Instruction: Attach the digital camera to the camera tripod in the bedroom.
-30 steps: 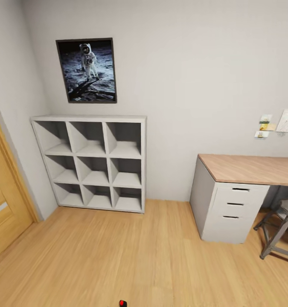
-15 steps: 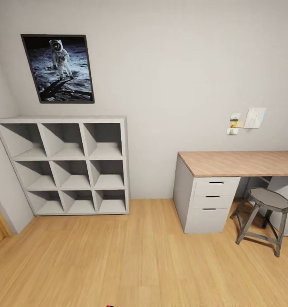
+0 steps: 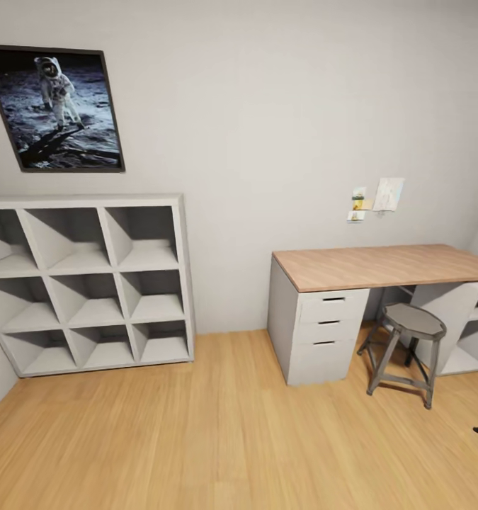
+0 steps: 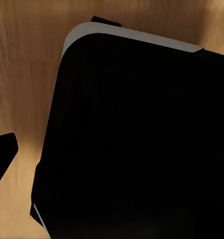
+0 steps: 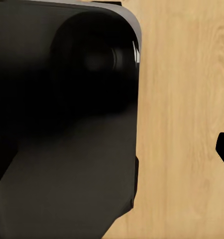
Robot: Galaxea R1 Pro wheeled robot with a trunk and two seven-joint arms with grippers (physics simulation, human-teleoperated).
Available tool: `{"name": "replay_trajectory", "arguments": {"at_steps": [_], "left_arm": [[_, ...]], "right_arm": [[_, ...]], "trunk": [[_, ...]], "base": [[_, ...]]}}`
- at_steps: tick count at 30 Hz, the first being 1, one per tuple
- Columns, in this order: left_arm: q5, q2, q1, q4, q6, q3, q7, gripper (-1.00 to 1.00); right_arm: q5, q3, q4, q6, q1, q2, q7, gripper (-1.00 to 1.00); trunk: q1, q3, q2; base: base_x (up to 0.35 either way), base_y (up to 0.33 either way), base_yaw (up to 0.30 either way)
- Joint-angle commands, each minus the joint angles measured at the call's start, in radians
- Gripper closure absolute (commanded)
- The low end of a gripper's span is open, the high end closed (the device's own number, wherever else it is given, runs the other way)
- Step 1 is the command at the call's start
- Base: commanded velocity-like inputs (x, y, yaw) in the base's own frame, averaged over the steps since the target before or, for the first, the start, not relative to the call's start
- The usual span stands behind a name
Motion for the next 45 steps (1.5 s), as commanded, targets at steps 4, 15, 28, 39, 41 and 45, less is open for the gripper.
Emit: {"name": "replay_trajectory", "arguments": {"at_steps": [4, 15, 28, 39, 41, 45], "left_arm": [[0.003, 0.0, 0.0, 0.0, -0.002, 0.002, 0.0, -1.0], [0.003, 0.0, 0.0, 0.001, -0.002, 0.002, 0.0, -1.0], [0.001, 0.035, -0.004, -0.068, 0.027, 0.001, 0.003, -1.0], [0.017, 0.229, -0.158, -0.839, 0.808, 0.014, 0.008, -1.0], [0.026, 0.218, -0.214, -0.887, 0.836, 0.015, 0.009, -1.0], [0.063, 0.045, -0.436, -0.925, 0.877, 0.014, 0.033, -1.0]], "right_arm": [[0.001, 0.001, 0.0, -0.002, 0.0, -0.001, -0.001, -1.0], [0.002, 0.001, 0.0, -0.002, 0.0, -0.001, -0.001, -1.0], [0.041, 0.017, -0.06, 0.018, -0.004, -0.017, -0.005, -1.0], [0.098, 0.026, -0.841, 0.45, -0.146, -0.037, -0.013, -1.0], [0.075, 0.025, -0.873, 0.476, -0.18, -0.037, -0.012, -1.0], [-0.003, -0.001, -0.949, 0.518, -0.306, -0.043, -0.015, -1.0]], "trunk": [[0.0, -0.001, 0.0], [0.0, -0.001, 0.0], [0.0, -0.001, 0.0], [0.0, -0.001, 0.0], [0.0, -0.001, 0.0], [0.0, -0.001, 0.0]], "base": [[0.277, 0.0, -0.023], [0.065, 0.0, -0.002], [0.002, 0.0, 0.0], [0.0, 0.0, 0.0], [0.0, 0.0, 0.0], [0.0, 0.0, 0.0]]}}
